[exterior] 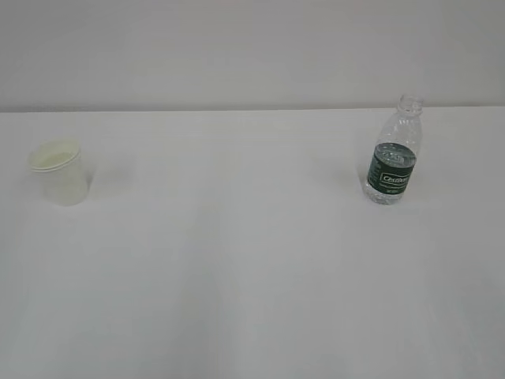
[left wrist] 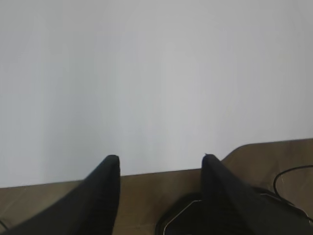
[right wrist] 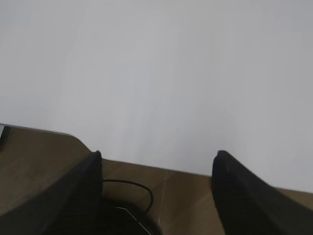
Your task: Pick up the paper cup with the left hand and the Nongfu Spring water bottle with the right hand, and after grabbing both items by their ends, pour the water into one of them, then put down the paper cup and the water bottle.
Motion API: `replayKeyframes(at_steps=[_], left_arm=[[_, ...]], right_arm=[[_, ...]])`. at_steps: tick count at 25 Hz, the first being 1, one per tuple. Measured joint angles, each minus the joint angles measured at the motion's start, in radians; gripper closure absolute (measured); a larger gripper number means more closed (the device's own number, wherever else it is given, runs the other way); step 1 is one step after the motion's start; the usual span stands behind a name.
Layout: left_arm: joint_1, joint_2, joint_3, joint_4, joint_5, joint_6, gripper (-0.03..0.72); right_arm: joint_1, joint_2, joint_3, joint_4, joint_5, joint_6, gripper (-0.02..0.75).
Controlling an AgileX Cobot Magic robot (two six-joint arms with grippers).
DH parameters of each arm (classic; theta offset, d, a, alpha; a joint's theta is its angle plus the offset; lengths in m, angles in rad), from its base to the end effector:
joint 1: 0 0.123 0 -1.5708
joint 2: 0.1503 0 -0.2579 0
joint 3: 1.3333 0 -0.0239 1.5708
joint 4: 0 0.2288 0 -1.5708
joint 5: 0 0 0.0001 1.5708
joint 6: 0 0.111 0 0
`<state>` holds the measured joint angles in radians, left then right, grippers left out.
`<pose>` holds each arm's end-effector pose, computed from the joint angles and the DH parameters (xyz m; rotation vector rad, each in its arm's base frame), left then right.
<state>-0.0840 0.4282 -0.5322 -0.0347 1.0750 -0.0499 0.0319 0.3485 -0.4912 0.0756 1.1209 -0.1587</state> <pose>0.0739 -0.0096 0.2451 0.0350 2.4563 -0.1034 0.0602 0.0095 0.2357 -0.2231 2.4482 0.0427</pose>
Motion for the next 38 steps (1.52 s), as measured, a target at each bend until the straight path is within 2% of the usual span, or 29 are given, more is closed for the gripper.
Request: replayKeyframes(at_steps=[7, 23, 38], left_arm=[[0.0, -0.176, 0.0, -0.002, 0.008, 0.0, 0.309], [0.0, -0.418, 0.0, -0.002, 0.014, -0.002, 0.309], [0.0, -0.425, 0.003, -0.005, 0.018, -0.002, 0.31]], right_arm=[[0.0, -0.126, 0.0, 0.0, 0.003, 0.002, 0.217], [0.0, -0.352, 0.0, 0.0, 0.014, 0.003, 0.217], [0.0, -0.365, 0.0, -0.004, 0.016, 0.008, 0.217]])
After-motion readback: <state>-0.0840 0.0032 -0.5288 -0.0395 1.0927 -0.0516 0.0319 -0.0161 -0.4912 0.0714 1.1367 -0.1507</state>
